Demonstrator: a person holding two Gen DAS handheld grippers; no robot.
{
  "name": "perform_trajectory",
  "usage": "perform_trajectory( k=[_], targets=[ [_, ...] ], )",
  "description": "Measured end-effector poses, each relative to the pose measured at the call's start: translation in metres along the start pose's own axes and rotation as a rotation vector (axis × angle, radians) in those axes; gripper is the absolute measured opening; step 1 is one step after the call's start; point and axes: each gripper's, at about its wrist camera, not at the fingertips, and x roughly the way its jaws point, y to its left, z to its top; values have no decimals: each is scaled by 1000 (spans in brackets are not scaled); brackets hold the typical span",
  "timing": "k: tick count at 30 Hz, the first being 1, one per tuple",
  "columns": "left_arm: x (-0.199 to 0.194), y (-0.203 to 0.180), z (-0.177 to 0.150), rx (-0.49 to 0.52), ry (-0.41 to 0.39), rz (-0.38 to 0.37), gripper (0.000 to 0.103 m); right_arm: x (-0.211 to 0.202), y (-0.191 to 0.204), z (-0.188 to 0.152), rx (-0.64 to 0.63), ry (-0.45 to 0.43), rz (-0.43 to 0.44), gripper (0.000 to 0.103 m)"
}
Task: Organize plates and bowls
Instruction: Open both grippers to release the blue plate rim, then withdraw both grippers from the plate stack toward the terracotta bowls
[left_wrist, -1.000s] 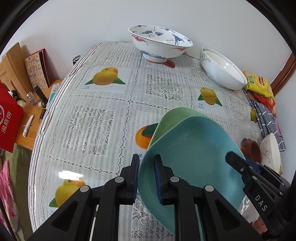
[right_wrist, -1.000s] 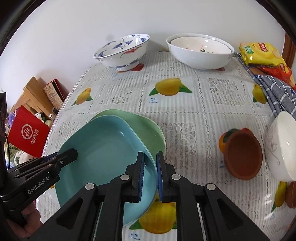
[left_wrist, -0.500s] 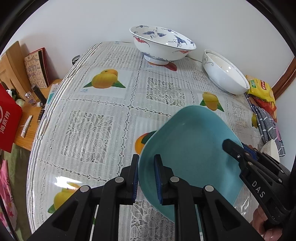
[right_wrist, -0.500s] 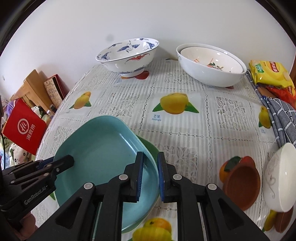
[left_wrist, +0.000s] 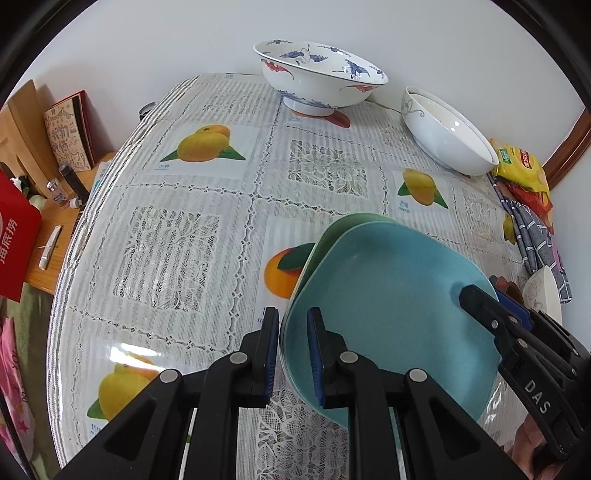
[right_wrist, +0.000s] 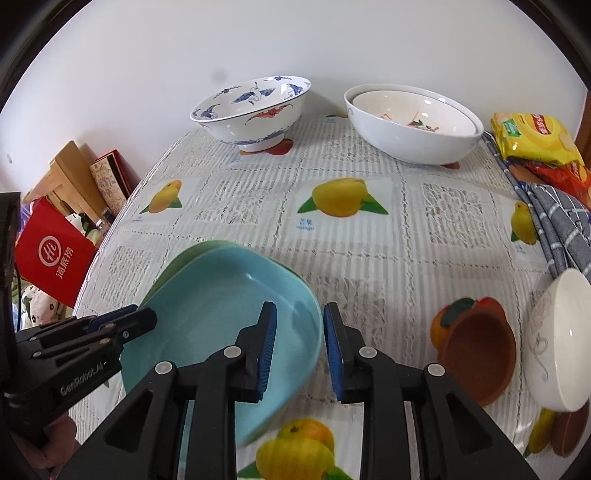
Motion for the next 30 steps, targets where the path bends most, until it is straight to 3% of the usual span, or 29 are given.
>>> perform_trajectory(
  k=[9,17,22,30],
  targets=[
    [-5,-3,-3,19,-11,6,16,-2,0,-16,15,24,12,27],
    [-3,3,-1,9,-5,-10,18,11,1,-12,15,23,-28,17],
    [-4,5,0,13,-10,0,25,19,-1,-14,7,67,-6,22],
    [-22,-3,-4,36,-37,16,32,-14,-9,-15,13,-4,-36,33]
  ],
)
